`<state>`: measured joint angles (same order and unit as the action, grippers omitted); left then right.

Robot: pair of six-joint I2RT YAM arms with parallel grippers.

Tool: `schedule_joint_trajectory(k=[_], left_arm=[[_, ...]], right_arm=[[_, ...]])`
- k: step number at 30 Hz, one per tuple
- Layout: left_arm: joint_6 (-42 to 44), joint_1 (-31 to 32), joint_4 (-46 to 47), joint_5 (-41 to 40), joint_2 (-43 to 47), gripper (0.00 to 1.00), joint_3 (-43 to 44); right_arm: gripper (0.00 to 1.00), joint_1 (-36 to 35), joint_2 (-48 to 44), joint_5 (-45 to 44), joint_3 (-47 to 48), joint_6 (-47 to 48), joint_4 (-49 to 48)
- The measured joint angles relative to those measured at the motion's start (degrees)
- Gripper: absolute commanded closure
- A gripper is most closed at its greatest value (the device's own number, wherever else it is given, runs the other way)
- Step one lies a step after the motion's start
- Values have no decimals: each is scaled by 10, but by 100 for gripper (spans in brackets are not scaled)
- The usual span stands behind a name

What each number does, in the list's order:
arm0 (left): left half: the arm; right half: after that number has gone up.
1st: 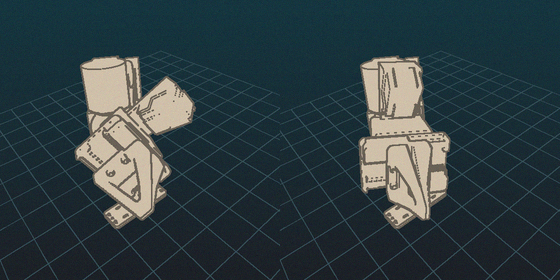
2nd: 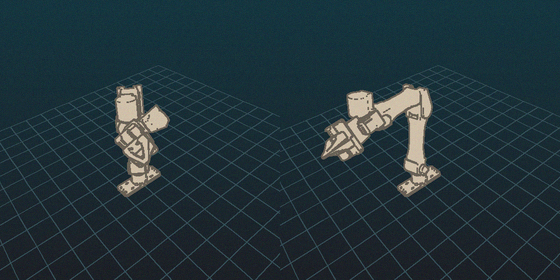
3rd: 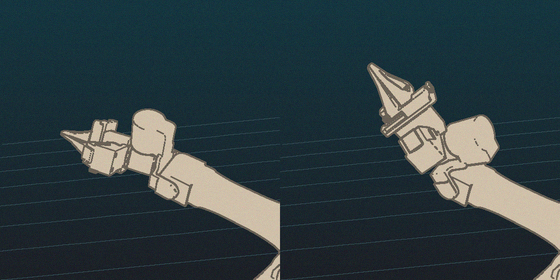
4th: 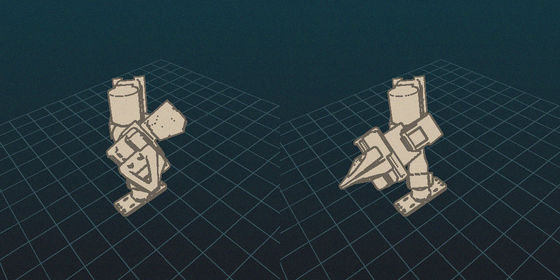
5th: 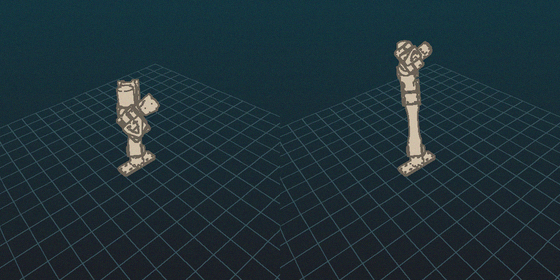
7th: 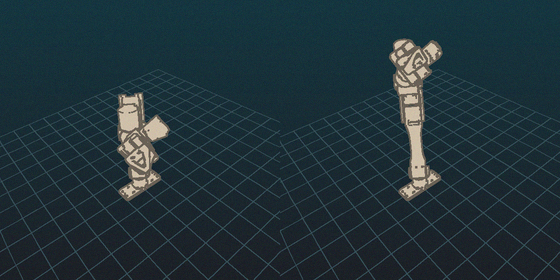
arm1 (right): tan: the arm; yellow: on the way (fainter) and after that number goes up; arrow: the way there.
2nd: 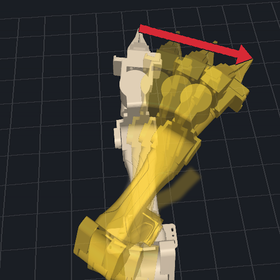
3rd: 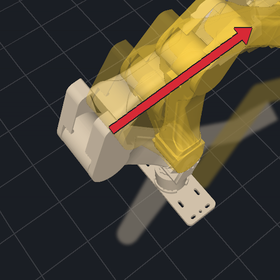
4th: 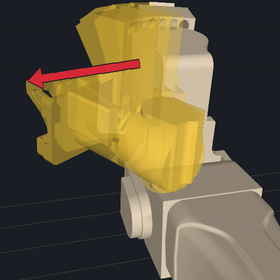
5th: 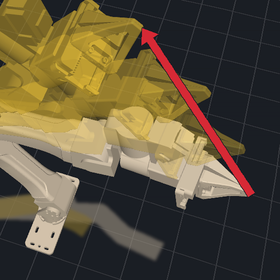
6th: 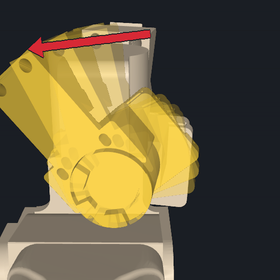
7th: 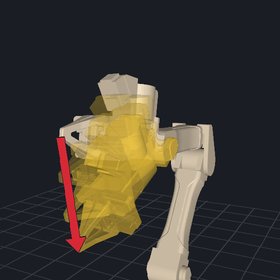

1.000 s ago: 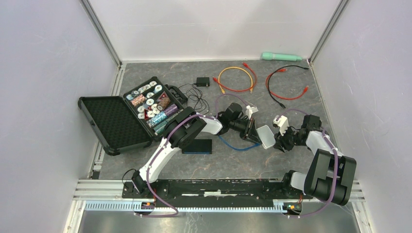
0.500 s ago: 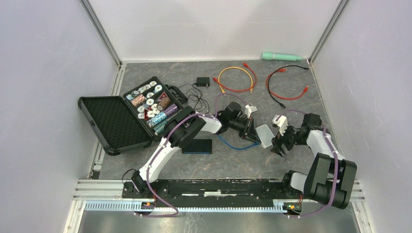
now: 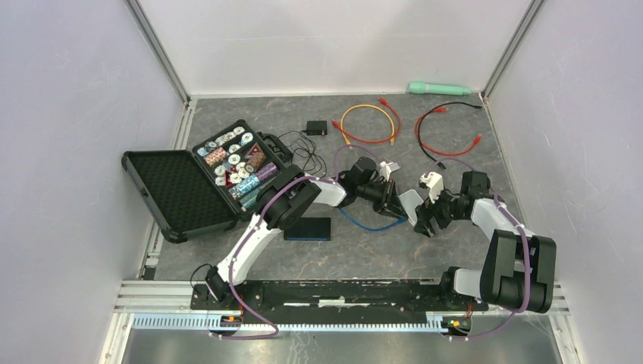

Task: Pull the plug from the switch port
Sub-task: Pull the connector from the switch port.

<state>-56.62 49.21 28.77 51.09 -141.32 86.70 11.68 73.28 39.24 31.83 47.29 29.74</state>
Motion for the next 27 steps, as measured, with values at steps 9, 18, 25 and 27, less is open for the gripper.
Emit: schedule_joint_trajectory(k=[9,18,25,27], left_arm=[[-17,0,3,0,-5,98,5],[-61,0,34,-9,-15,98,5],[-107,-1,81,-20,-23,98,5],[-117,-3,90,-23,-24,98,4]], right_arm=[[11,-38,17,-42,6,-67,-54],[43,-86,7,-127,-3,-129,-104],[66,-90,-19,-158,-6,-190,-122],[70,-90,-22,-161,-6,-204,-126]])
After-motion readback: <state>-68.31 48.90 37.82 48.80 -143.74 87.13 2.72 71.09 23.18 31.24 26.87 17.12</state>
